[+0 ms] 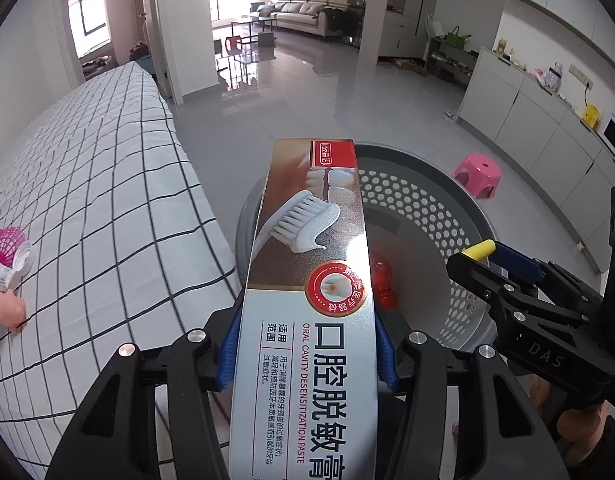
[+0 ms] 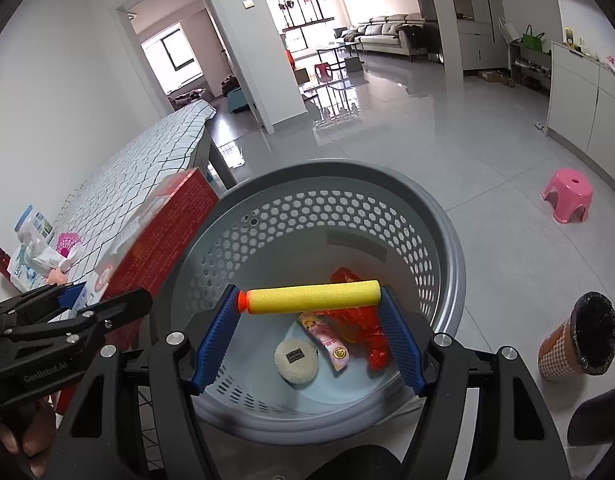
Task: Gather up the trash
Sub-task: 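Open the left tool over the basket while the right tool opens too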
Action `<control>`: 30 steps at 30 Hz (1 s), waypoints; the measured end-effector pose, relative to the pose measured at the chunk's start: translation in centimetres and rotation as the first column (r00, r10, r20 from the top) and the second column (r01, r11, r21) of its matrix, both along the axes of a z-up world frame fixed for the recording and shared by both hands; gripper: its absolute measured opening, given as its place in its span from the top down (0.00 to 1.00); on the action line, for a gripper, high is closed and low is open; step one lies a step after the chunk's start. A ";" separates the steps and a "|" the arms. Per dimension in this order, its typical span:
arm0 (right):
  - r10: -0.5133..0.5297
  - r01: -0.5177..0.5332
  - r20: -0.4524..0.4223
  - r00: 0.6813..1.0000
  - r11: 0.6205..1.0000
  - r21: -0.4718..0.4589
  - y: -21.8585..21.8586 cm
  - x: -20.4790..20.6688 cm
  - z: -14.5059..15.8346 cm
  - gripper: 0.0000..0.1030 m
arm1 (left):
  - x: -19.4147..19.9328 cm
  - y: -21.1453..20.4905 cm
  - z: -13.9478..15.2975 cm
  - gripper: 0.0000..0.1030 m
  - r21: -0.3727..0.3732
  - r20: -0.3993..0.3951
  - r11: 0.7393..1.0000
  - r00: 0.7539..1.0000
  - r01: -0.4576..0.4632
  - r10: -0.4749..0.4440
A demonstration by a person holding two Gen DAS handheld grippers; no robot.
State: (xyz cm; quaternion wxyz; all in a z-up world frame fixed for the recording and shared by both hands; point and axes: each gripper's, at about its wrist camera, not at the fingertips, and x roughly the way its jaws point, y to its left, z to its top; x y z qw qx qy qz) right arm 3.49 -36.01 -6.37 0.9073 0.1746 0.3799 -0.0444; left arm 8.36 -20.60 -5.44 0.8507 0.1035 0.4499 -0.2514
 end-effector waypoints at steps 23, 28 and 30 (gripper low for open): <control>-0.019 0.018 0.027 0.999 1.000 0.021 -0.8 -0.1 0.3 0.30 | 1.0 -0.5 -0.5 0.32 -0.008 -0.015 1.000 1.000 -0.023 0.023; -0.028 0.027 0.027 0.999 0.999 0.028 -0.7 -0.5 0.4 0.30 | 1.0 -0.1 -0.4 0.32 -0.018 -0.021 0.999 0.999 -0.030 0.030; -0.033 0.032 0.030 0.999 0.999 0.029 -0.8 -0.8 0.5 0.30 | 1.1 0.1 -0.3 0.32 -0.021 -0.022 0.999 0.999 -0.032 0.032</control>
